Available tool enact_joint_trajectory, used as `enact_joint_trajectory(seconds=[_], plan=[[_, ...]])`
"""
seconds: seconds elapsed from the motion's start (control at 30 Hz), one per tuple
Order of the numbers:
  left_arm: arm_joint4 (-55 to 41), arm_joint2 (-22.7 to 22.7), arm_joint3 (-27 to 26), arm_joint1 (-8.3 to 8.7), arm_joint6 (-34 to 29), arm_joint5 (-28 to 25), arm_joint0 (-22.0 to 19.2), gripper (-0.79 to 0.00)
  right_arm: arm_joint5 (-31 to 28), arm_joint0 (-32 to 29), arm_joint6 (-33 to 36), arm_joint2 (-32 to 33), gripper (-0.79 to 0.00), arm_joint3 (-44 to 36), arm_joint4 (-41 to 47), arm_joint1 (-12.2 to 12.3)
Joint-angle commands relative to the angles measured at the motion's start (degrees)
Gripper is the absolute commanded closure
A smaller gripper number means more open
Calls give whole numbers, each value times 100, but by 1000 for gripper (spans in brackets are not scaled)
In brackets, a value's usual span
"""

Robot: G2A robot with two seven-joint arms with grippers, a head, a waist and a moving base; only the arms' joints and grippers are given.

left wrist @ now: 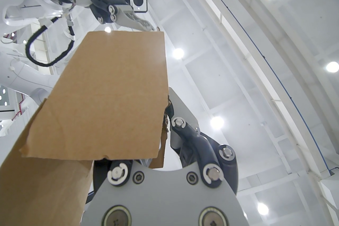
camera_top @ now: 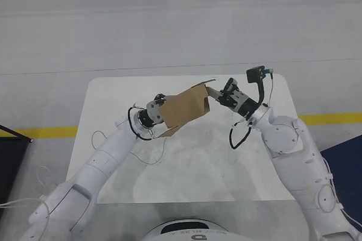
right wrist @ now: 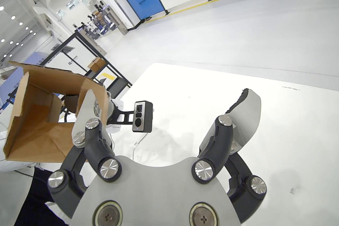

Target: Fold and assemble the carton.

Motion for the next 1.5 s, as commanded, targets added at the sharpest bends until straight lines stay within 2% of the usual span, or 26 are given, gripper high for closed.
enact_joint_trajectory(seconds=[0.0,0.27,0.97,1.07,1.17,1.33,1.47], plan=[[-3,17,8,0,-4,-4,-9,0,-65,19,46,-21,-785,7,40,-1],[6,68,33,6,-46,-46,-35,0,-231,175,260,-213,-785,188,132,-20],[-68,74,36,42,-60,-60,17,0,-335,74,196,-3,-785,133,461,-1],[-68,74,36,42,-60,-60,17,0,-277,17,-55,128,-785,112,626,-4],[-68,74,36,42,-60,-60,17,0,-479,-105,-191,378,-785,-12,1049,11],[-68,74,36,42,-60,-60,17,0,-633,-157,203,559,-785,-407,1226,55],[-68,74,36,42,-60,-60,17,0,-520,-91,687,364,-785,-715,938,72]])
